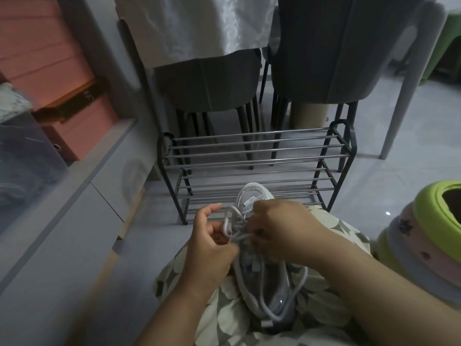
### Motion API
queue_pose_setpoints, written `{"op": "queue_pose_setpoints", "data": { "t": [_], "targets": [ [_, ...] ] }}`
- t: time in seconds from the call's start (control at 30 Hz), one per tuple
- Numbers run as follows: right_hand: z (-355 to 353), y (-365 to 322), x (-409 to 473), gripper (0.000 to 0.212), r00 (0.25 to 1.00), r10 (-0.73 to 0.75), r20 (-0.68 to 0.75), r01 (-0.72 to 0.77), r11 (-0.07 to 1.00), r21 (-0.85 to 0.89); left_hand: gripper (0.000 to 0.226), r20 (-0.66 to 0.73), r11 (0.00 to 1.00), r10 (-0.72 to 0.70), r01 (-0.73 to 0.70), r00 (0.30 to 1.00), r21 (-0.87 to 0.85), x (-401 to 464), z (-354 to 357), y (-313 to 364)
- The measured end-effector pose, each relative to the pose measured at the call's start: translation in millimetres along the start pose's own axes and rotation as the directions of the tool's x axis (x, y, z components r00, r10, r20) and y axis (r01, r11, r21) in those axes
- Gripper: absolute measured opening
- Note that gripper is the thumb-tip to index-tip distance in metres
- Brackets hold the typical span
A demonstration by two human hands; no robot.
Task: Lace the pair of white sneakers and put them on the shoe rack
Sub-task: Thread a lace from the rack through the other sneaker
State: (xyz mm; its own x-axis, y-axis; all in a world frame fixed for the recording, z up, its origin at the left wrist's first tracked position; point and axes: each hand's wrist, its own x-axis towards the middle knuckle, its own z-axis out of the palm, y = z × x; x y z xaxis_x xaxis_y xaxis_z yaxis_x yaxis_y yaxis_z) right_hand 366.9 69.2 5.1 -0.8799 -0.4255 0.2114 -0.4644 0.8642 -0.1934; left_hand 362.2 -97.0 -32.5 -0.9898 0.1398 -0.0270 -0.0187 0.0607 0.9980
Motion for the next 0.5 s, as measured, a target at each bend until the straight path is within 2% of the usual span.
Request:
{"op": "queue_pose_setpoints", "data": {
  "t": [0.03,0.1,0.17,0.23,0.33,0.5],
  "targets": [
    [-1.0,2.1,-0.9,0.023,1.0,-0.013,-0.021,0.015,0.997,0.081,0.066,-0.002,1.0,0.001,-0.001,1.0,0.011,-0.3,0.0,0.4],
    [-5.3,10.9,-2.3,0.017,1.0,0.012,-0.029,-0.001,0.938,0.347,0.065,-0.007,1.0,-0.006,0.006,1.0,0.028,-0.2,0.8,1.6],
    [-9.5,20.2,-4.3,0.019,0.996,0.087,-0.018,-0.058,0.789,0.612,0.064,-0.019,1.0,-0.016,0.016,1.0,0.022,0.6,1.5,2.2],
    [-12.4,26.2,-6.4,0.024,0.986,0.169,-0.004,-0.1,0.599,0.794,0.063,-0.027,1.0,-0.024,0.025,0.999,0.013,1.5,1.9,1.8],
    [-13.4,28.0,-9.5,0.027,0.975,0.224,0.013,-0.084,0.31,0.947,0.059,-0.028,1.0,-0.015,0.016,0.999,0.011,2.6,2.3,-1.1],
    [-12.7,32.3,-9.2,0.026,0.946,0.321,0.047,-0.063,0.04,0.997,0.045,-0.051,0.996,0.047,-0.043,0.998,0.084,1.2,1.0,-2.8]
  ]
}}
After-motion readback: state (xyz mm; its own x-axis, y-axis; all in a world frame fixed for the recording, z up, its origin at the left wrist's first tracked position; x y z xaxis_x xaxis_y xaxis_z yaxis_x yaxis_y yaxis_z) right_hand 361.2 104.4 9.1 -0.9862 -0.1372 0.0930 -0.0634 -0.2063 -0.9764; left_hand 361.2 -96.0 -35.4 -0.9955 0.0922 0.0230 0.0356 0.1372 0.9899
